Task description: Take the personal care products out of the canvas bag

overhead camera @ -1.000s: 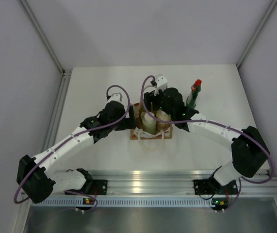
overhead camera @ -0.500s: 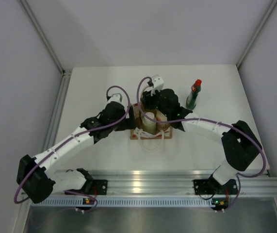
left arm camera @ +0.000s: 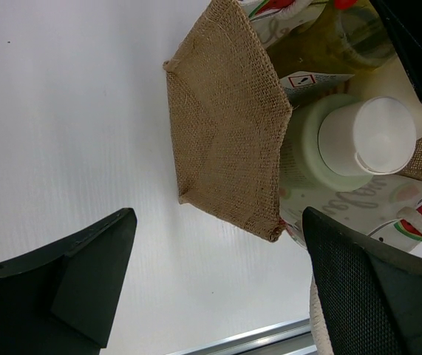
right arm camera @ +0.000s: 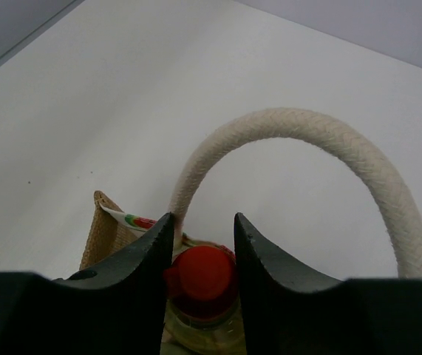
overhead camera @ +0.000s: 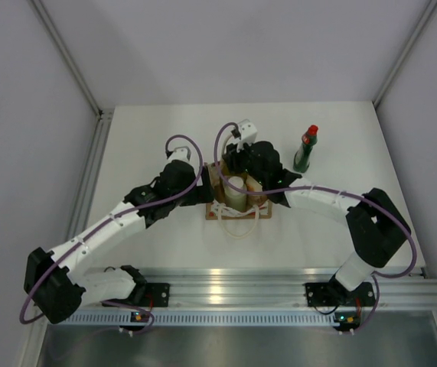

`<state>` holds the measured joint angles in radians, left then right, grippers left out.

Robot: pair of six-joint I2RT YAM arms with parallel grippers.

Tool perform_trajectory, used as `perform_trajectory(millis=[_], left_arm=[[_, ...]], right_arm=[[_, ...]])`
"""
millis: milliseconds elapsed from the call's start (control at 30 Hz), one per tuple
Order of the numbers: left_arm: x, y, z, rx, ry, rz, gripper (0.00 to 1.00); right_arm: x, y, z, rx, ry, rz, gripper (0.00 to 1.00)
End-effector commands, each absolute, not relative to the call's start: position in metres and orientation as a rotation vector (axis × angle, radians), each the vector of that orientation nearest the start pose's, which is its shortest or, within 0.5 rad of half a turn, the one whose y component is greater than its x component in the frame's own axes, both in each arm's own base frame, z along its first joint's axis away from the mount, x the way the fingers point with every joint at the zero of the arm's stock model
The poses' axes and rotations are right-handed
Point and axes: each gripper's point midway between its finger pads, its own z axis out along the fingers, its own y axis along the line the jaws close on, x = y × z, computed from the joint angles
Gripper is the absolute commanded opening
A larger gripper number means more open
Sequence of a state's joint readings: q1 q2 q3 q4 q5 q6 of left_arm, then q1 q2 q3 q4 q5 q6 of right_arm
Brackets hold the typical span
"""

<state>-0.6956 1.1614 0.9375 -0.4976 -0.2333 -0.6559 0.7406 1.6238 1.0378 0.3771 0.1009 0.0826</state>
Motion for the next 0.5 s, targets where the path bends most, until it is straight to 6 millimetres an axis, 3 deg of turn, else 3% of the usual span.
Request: perform_trajectory(millis=[0, 167, 267, 400, 467], left_arm=[[0.271, -0.201, 0.183, -0.083, 2.238, -0.458, 0.98], [0.272, -0.201, 0.184, -0.086, 2.234, -0.457, 0.98], [0.271, -0.2, 0.184, -0.081, 2.233, -0.455, 0.98], [0.271, -0.2, 0.187, -0.083, 2.225, -0.46, 0.98], [0.271, -0.199, 0.188, -0.084, 2.223, -0.459, 0.98]], right_arm=[[0.379, 0.344, 0.215, -0.504, 1.656, 0.556, 0.35], [0.377, 0.344, 0.215, -0.511, 1.654, 0.559, 0.39], [0.375, 0.344, 0.214, -0.509, 1.653, 0.565, 0.28], [0.368, 0.348, 0.217, -0.523, 1.639, 0.587, 0.03], [0.365, 0.351, 0.224, -0.524, 1.623, 0.597, 0.0]])
